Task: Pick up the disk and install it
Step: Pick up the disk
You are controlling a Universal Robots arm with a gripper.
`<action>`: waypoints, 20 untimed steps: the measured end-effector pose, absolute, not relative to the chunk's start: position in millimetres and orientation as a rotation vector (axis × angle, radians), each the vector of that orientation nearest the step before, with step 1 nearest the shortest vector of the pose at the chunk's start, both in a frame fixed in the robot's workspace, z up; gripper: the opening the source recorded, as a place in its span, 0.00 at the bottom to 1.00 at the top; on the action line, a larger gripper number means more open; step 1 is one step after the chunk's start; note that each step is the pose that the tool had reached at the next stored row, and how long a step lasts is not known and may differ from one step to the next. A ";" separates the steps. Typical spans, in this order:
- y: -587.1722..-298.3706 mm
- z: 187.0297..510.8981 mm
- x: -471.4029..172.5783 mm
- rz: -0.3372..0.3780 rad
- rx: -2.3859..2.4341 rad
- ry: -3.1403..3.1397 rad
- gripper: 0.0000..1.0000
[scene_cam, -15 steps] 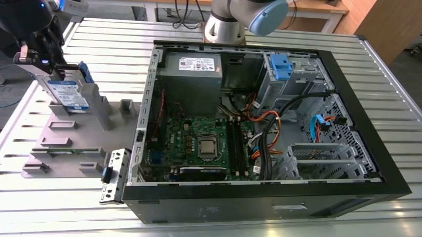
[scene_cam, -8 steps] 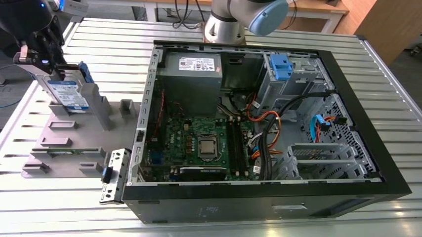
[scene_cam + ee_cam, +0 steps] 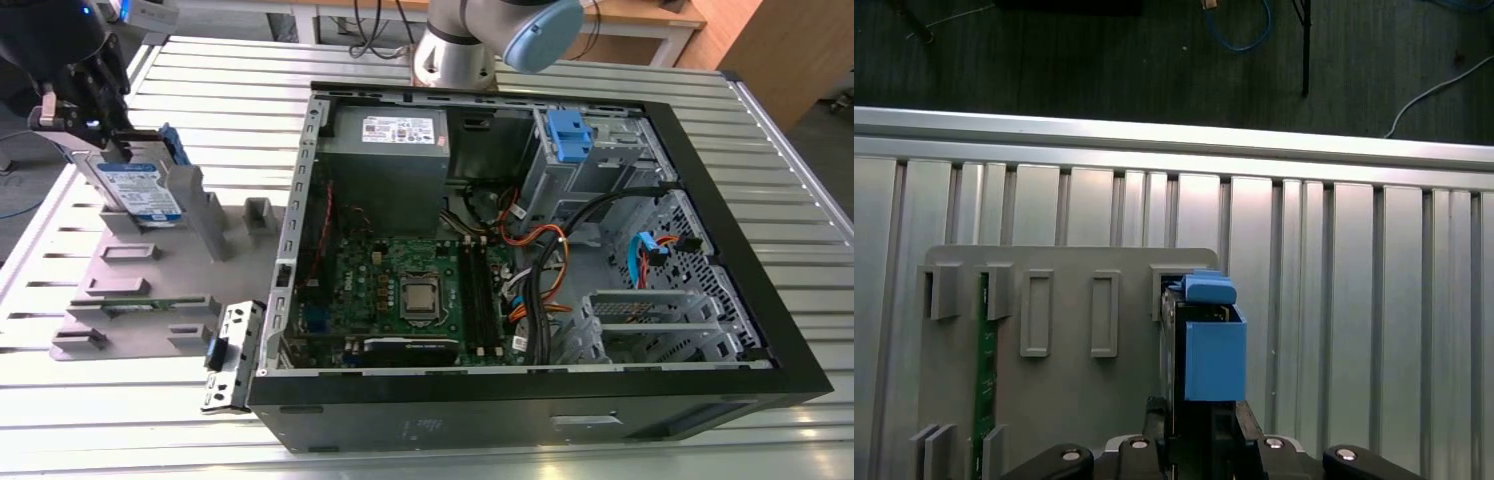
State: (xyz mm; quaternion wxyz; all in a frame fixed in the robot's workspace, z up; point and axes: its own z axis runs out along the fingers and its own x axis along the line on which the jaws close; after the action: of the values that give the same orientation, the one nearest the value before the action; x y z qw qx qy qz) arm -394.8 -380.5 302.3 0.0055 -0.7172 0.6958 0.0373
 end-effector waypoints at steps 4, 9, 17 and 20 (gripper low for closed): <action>-380.5 302.3 -394.8 0.117 -2.243 2.180 0.35; -380.5 302.3 -394.8 0.117 -2.241 2.182 0.35; -380.5 302.3 -394.9 0.116 -2.224 2.199 0.35; -380.5 302.2 -394.8 0.116 -2.197 2.225 0.35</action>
State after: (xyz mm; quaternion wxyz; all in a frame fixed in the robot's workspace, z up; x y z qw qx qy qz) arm -394.8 -380.5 302.2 0.0063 -0.7022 0.7110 0.0371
